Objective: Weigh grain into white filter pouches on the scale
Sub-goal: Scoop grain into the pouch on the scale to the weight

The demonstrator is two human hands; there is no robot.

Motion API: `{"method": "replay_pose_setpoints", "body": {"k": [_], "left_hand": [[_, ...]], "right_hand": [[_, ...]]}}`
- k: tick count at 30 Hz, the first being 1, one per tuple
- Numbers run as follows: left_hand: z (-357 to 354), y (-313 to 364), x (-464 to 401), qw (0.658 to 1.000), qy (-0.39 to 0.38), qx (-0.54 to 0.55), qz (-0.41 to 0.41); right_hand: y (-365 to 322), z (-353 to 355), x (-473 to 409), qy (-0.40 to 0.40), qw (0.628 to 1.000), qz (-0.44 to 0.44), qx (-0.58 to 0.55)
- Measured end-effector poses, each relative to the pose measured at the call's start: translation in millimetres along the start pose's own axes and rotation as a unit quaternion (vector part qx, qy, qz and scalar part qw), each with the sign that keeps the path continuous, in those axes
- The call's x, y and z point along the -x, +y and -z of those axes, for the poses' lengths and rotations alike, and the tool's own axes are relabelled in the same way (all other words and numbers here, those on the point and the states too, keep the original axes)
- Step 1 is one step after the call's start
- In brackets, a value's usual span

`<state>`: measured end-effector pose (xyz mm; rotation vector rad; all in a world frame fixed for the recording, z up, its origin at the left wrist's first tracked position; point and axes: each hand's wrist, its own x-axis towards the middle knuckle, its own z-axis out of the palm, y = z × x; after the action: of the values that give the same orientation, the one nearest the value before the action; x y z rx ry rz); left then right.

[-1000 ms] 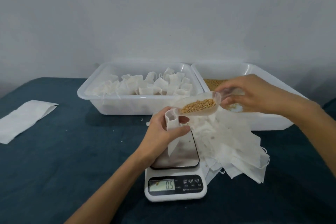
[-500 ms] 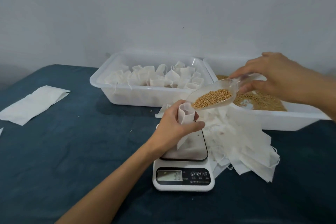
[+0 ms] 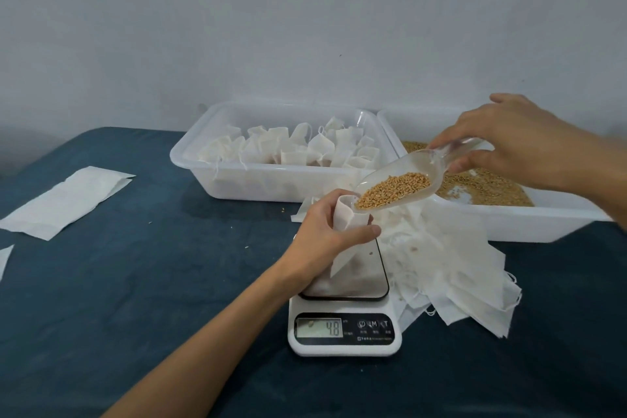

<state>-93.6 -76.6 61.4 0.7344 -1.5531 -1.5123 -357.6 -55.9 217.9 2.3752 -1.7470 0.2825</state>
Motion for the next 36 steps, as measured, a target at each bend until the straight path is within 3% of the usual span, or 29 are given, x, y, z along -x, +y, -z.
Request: {"method": "replay_pose_setpoints", "body": {"k": [14,36], "left_hand": [[13,-3,-9,0.997,-0.068,-0.019,0.017],[17,-2,-10,0.998,-0.06,-0.006,0.015]], "right_hand": [[-1,-3,-1,0.001,1.0,0.004,0.015],[-8,-5,-4,0.005,0.999,0.001,0.032]]}}
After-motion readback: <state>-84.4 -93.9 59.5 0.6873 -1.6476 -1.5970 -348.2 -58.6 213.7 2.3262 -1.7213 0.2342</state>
